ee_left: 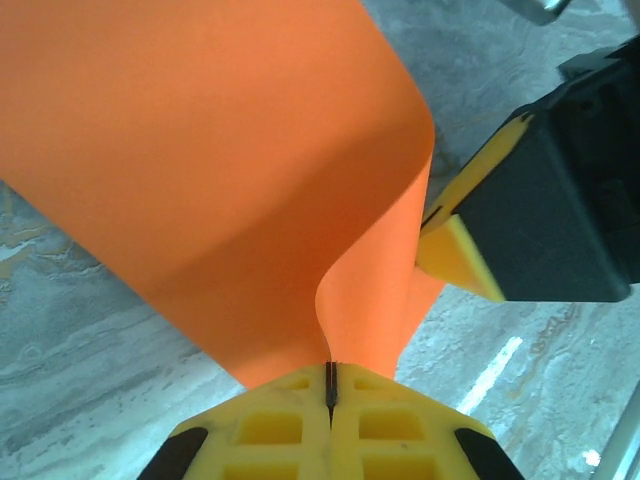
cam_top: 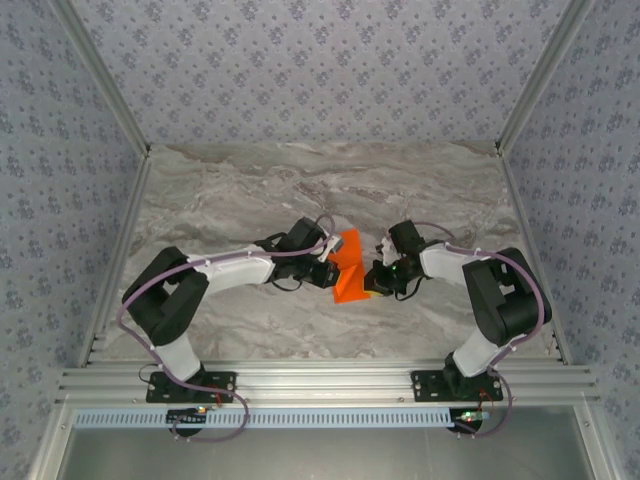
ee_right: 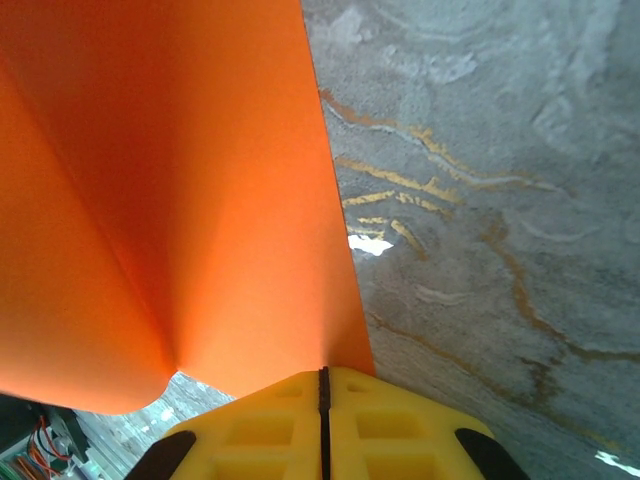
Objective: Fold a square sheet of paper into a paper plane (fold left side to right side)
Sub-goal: Fold the paper at the center of the table.
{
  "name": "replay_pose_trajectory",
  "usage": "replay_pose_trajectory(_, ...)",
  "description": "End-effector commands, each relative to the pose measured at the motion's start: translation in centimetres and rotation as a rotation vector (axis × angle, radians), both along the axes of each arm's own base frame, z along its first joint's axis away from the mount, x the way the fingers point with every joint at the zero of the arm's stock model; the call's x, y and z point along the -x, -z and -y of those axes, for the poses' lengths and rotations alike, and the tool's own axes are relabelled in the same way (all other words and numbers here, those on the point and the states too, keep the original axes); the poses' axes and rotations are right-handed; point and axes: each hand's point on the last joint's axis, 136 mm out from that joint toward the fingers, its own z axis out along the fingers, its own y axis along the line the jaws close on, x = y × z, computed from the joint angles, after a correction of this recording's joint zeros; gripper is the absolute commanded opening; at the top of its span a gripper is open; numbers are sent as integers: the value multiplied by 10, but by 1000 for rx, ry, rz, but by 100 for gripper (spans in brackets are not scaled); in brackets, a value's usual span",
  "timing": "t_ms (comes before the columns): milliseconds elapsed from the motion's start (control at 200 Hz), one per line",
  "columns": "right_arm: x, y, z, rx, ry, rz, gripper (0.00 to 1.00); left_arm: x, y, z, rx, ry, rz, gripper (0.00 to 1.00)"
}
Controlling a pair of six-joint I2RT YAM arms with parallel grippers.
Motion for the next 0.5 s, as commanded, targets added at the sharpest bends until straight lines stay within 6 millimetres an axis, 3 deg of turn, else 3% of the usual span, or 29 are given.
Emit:
replay_pose_trajectory(0,9,12,10,82,-17,-41,7,-9,4,-1,-25,9,8,0)
replay_pose_trajectory(495,10,12,7,79,-32,-46,7,-26,11,-2,-40,-4,23,0)
